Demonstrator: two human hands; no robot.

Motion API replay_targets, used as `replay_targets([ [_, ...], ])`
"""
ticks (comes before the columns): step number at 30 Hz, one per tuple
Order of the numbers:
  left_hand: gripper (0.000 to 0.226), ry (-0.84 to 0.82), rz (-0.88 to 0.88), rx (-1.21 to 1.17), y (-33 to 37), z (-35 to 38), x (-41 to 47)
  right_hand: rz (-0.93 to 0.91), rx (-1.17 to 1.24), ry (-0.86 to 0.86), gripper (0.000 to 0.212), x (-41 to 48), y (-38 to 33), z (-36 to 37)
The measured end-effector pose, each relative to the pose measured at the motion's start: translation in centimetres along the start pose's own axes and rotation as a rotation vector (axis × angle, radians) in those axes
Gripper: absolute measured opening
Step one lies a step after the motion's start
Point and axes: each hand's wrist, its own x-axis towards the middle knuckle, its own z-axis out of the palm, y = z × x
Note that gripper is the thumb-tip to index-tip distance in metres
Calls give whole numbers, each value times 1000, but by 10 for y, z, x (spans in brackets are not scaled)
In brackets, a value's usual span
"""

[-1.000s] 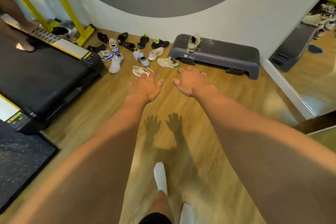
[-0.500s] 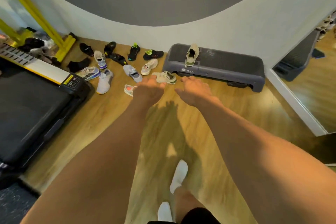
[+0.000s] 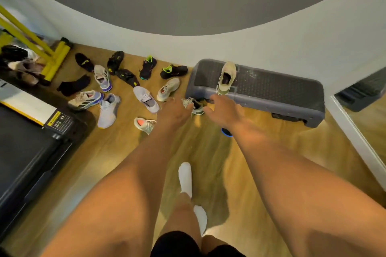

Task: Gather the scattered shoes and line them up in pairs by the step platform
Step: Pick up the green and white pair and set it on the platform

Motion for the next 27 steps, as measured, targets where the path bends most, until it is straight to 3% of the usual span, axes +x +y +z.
replay_targets([
  [8,64,-66,-114,-159,-8,74,209,101,83,-84,61,202,44,67],
  [15,71,-137,-257,-168,-70,208,351,62,157,-165,63,358,106,194],
  [20,71,-114,-456,-260,-121,320,445,24,147,-186,70,457,151,304],
  [27,95,-68,-773,-700,-150,412,550,-27,69,-269,84,551,195,415],
])
